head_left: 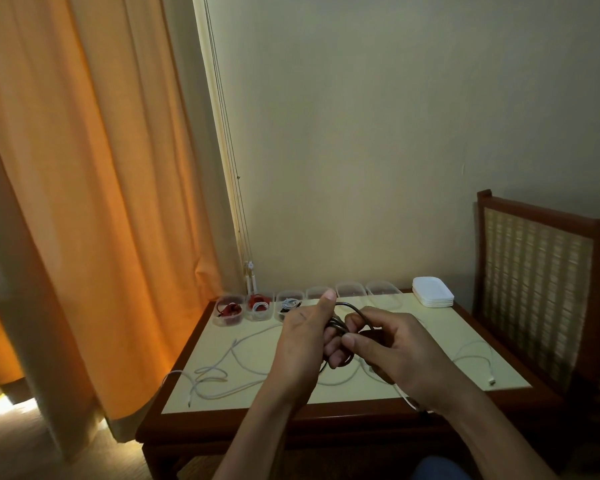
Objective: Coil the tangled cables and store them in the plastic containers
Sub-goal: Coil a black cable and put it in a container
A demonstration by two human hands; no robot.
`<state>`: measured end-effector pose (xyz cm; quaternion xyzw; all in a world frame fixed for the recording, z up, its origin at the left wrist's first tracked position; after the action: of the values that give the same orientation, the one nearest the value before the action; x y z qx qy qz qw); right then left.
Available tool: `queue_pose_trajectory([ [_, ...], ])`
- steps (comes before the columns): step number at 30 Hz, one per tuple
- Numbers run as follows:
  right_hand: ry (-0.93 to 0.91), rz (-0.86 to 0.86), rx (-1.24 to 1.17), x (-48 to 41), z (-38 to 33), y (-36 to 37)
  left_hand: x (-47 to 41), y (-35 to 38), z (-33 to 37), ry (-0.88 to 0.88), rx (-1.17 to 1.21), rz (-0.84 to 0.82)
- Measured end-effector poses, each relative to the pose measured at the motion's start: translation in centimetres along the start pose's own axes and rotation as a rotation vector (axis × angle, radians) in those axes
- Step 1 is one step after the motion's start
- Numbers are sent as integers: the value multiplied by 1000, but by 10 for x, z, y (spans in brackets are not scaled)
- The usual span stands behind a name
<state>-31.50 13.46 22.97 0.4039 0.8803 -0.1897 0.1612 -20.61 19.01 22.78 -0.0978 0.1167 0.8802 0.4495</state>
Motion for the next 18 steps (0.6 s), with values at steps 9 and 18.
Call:
queue_pose_trajectory([
  [9, -128, 96, 153, -2, -5, -1, -1, -6, 5, 89, -79, 98],
  [18, -156, 164, 195, 0, -4, -3, 5, -2, 9, 153, -82, 62],
])
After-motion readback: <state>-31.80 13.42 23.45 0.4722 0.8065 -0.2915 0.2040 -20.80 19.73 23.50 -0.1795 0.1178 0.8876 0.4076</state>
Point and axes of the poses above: each hand's wrist, its own x-axis away from the middle knuckle, its own y-axis out of the palm, z = x × y, the point moved 9 cm from there along -x, towards the middle knuckle, and after that the axes turned 10 degrees about z, right-handed, at the moved point
